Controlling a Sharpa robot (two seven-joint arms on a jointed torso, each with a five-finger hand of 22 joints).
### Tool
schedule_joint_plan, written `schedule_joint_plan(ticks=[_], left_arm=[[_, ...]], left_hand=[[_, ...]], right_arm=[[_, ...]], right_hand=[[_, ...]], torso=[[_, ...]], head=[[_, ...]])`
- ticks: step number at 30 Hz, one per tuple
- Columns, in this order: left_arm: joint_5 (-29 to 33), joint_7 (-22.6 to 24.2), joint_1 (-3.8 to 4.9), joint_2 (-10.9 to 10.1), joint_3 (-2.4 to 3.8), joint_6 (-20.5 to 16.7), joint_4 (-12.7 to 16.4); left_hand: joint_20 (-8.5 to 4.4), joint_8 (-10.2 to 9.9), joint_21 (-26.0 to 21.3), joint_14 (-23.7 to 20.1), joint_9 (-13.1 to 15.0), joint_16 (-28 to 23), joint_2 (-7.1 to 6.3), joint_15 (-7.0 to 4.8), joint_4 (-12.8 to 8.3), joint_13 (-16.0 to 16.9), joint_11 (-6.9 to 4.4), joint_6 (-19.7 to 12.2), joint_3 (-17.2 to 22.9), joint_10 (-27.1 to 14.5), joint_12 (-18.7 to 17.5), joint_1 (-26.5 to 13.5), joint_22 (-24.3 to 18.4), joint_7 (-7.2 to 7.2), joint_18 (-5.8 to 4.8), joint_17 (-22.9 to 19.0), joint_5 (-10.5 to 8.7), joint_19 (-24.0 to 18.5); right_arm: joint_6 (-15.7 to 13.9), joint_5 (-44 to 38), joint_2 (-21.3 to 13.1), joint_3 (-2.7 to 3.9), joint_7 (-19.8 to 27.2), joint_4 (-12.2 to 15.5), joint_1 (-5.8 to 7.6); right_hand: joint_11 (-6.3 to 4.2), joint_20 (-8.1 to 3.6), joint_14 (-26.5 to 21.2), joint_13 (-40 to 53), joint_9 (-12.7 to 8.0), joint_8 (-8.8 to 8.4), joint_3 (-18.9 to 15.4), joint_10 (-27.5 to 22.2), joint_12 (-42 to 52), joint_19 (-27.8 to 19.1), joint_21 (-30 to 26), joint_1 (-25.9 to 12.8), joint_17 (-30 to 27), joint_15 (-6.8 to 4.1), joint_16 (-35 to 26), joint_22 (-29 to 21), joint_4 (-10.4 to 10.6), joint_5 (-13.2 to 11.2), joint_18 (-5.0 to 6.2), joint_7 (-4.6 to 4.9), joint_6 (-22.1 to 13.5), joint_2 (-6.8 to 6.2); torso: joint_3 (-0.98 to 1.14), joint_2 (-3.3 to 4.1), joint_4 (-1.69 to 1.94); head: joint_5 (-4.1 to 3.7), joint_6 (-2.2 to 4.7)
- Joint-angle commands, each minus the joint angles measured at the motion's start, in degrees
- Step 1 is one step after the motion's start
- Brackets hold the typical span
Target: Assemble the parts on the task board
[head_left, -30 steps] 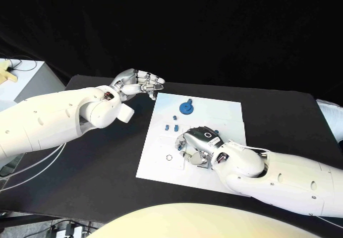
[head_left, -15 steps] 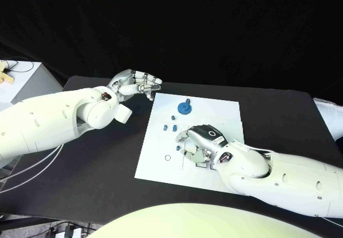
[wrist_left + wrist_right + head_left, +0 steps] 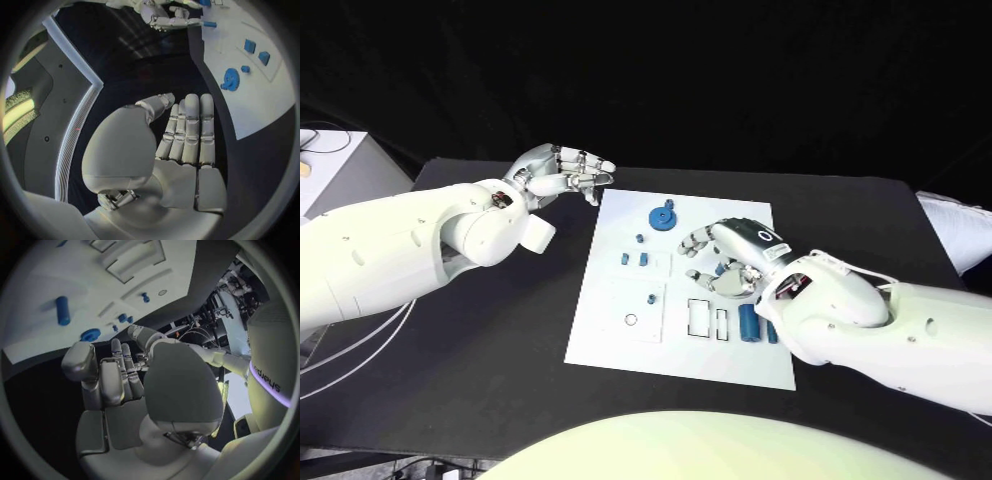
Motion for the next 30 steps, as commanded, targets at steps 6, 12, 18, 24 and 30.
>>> schedule_joint_plan(ticks=[6,12,18,24,30], left_arm=[[0.3,0.4,-0.05,0.2,0.04,0.8,0.1],[0.3,0.4,-0.06,0.3,0.04,0.7,0.0],[0.3,0.3,-0.06,0.2,0.03,0.6,0.0],[0.3,0.3,-0.06,0.1,0.03,0.6,0.0],[0.3,0.3,-0.06,0.1,0.03,0.6,0.0]], left_hand=[[0.08,0.2,-0.3,0.1,0.0,-0.3,0.11,0.01,-0.1,0.0,-0.05,-0.4,-0.1,-0.5,0.2,0.6,-0.1,-0.13,0.36,-0.1,0.38,0.3],[0.09,0.2,-0.3,0.1,-0.1,-0.3,0.1,0.03,-0.1,-0.1,-0.04,-0.4,-0.1,-0.5,0.3,0.6,-0.1,-0.12,0.36,-0.1,0.38,0.3],[0.1,0.3,-0.3,0.1,-0.1,-0.4,0.13,0.03,-0.1,-0.1,-0.05,-0.4,-0.2,-0.5,0.3,0.6,-0.1,-0.12,0.35,-0.1,0.38,0.3],[0.1,0.3,-0.3,0.1,-0.1,-0.4,0.13,0.03,-0.1,-0.1,-0.05,-0.4,-0.2,-0.5,0.3,0.6,-0.1,-0.12,0.35,-0.1,0.38,0.3],[0.1,0.3,-0.3,0.1,-0.1,-0.4,0.13,0.03,-0.1,-0.1,-0.05,-0.4,-0.2,-0.5,0.3,0.6,-0.1,-0.12,0.35,-0.1,0.38,0.3]], right_arm=[[13.6,4.1,-2.9,0.22,2.3,-3.0,4.41],[17.7,4.1,-2.5,0.17,2.9,-6.2,5.1],[20.0,3.9,-1.9,0.03,2.8,-7.2,4.76],[21.1,2.8,-1.5,-0.11,2.1,-7.7,4.29],[19.4,1.9,-1.2,-0.15,2.1,-7.6,3.92]], right_hand=[[0.76,0.67,-2.1,-0.5,-0.2,-3.28,-20.5,-6.7,2.9,-1.6,-5.2,5.5,-3.5,0.66,-0.9,-1.6,5.2,1.4,0.16,-2.17,-2.4,3.17],[0.87,0.86,-3.1,-0.5,0.1,-3.81,-27.1,-8.9,5.5,-1.7,-6.8,10.4,-5.4,0.84,-1.3,-2.1,11.2,-0.2,0.34,-1.81,-1.9,3.75],[0.61,0.74,-2.5,-0.4,0.3,-3.58,-27.7,-8.3,6.6,-1.0,-5.2,11.0,-4.5,0.64,-0.6,-1.4,11.2,-0.4,0.11,-1.68,-1.1,4.37],[0.08,0.36,-1.5,-0.4,0.5,-3.35,-27.7,-6.7,7.7,0.0,-3.1,11.1,-3.4,0.18,0.2,-0.5,11.2,-0.3,-0.19,-1.3,-0.1,5.03],[-0.5,-0.21,-0.1,-0.5,0.6,-3.1,-27.0,-4.5,8.2,1.5,0.5,11.3,-1.6,-0.4,1.4,1.0,11.1,0.6,-0.77,-0.79,1.2,5.65]], torso=[[-0.2,0.02,0.01],[-0.04,0.19,0.17],[-0.12,0.23,0.13],[-0.13,0.16,0.06],[-0.09,0.1,0.06]], head=[[-1.45,1.0],[-1.61,1.08],[-1.59,0.86],[-1.47,0.54],[-1.5,0.45]])
